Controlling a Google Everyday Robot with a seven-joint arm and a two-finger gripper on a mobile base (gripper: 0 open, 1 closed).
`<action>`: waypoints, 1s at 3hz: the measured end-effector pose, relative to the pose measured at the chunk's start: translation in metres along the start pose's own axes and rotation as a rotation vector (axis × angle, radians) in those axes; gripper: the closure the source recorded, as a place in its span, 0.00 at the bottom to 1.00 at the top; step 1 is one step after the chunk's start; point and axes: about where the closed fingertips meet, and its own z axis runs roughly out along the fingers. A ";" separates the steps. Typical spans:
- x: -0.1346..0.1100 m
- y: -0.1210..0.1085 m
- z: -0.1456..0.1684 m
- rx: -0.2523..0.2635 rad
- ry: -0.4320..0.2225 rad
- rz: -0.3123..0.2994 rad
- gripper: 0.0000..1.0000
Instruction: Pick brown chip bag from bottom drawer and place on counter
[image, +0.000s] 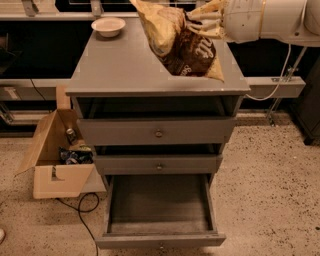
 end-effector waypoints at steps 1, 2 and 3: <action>0.053 -0.007 0.017 0.008 0.159 0.034 1.00; 0.083 -0.008 0.029 0.013 0.231 0.067 1.00; 0.125 -0.004 0.056 0.000 0.304 0.118 0.73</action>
Offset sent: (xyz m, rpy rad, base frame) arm 0.1106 -0.0234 -0.0558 -0.1059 0.1049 -0.3117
